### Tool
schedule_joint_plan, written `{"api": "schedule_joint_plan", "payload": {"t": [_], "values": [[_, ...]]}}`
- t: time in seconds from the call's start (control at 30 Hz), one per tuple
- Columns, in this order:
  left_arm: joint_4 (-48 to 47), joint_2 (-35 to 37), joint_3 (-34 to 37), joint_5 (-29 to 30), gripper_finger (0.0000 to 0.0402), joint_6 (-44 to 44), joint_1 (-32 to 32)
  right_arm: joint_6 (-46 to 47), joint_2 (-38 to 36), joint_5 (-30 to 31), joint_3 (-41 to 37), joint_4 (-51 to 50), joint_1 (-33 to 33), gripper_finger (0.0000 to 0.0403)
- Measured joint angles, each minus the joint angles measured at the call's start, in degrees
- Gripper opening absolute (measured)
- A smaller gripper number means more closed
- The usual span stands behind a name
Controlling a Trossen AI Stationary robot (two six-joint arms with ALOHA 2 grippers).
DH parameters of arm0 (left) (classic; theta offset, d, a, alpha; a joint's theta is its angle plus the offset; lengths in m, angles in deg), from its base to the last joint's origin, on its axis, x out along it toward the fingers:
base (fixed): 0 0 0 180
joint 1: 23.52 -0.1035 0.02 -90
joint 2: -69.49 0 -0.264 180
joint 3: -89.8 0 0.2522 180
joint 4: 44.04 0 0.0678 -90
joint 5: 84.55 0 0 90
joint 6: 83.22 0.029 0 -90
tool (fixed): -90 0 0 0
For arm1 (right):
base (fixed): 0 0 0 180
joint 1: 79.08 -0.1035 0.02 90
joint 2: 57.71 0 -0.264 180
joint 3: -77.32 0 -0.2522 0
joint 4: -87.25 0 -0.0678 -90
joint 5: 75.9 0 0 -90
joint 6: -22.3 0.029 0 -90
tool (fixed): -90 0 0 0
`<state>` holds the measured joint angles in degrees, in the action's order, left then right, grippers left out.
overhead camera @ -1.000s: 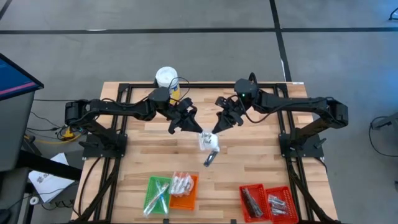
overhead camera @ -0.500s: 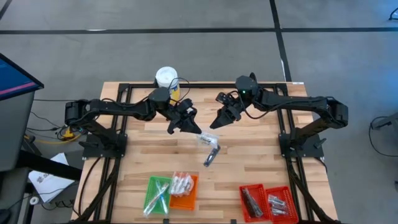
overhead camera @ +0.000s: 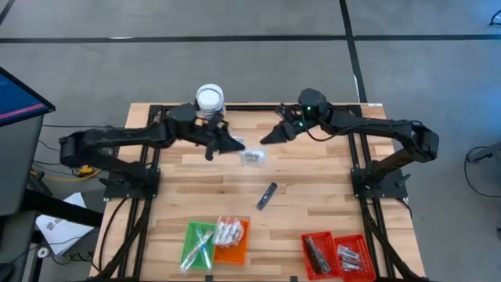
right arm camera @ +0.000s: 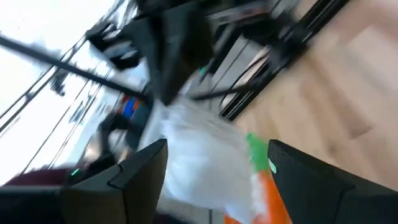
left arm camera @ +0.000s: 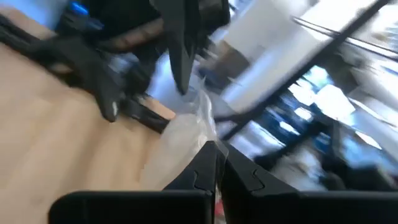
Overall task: Pick & Place Travel size toiletries
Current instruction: Put the white vanity pack into the orange basket
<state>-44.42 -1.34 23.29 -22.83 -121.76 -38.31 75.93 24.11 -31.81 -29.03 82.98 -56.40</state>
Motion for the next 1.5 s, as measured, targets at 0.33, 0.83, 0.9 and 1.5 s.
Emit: {"api": "schedule_joint_plan", "payload": {"t": [0.33,0.83,0.9,1.5], "values": [[-3.4,14.5,0.0,22.7,0.0,4.6,-1.1,4.6,0.0,21.2,0.0,21.2,0.4,0.027],[32.3,9.8,0.0,28.7,0.0,-8.8,-1.4,-8.1,0.0,45.0,0.0,44.5,-7.0,0.027],[37.1,6.9,0.0,28.4,0.0,-11.9,-1.1,-10.4,0.0,45.0,0.0,44.5,-8.2,0.027],[51.1,-6.9,-5.9,23.4,0.0,-22.3,-0.7,-15.2,0.0,49.2,0.0,39.6,-11.4,0.027]]}}
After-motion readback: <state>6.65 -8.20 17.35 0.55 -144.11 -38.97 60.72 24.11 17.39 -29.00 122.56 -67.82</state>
